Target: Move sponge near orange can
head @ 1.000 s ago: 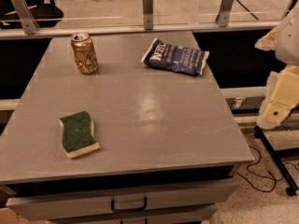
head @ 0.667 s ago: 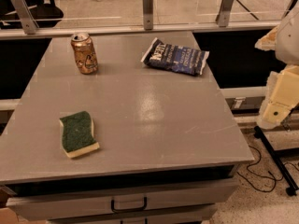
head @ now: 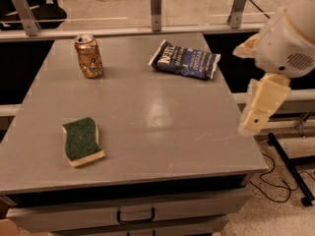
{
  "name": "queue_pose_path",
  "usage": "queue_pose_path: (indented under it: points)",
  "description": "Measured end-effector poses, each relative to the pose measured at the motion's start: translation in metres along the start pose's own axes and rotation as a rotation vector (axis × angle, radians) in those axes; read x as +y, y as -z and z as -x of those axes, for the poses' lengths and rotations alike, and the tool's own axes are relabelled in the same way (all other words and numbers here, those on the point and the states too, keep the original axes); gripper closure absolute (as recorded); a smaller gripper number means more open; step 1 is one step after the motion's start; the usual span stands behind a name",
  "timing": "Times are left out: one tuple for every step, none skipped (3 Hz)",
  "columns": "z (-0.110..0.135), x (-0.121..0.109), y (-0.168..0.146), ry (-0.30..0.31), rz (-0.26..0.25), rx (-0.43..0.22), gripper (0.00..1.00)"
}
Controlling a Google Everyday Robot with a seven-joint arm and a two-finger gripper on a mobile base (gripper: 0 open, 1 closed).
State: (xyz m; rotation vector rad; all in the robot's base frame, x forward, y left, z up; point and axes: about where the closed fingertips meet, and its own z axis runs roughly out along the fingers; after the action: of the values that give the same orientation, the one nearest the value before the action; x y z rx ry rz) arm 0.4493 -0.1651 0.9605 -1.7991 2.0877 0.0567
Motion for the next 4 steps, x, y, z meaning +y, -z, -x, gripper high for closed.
queue_pose_path:
  points:
    - [0.077, 0.007, -0.032, 0.123, 0.068, -0.168, 0.00]
    - [0.152, 0.031, -0.048, 0.199, 0.138, -0.327, 0.00]
    - [0.152, 0.031, -0.048, 0.199, 0.138, -0.326, 0.00]
    - [0.164, 0.029, -0.057, 0.203, 0.160, -0.376, 0.00]
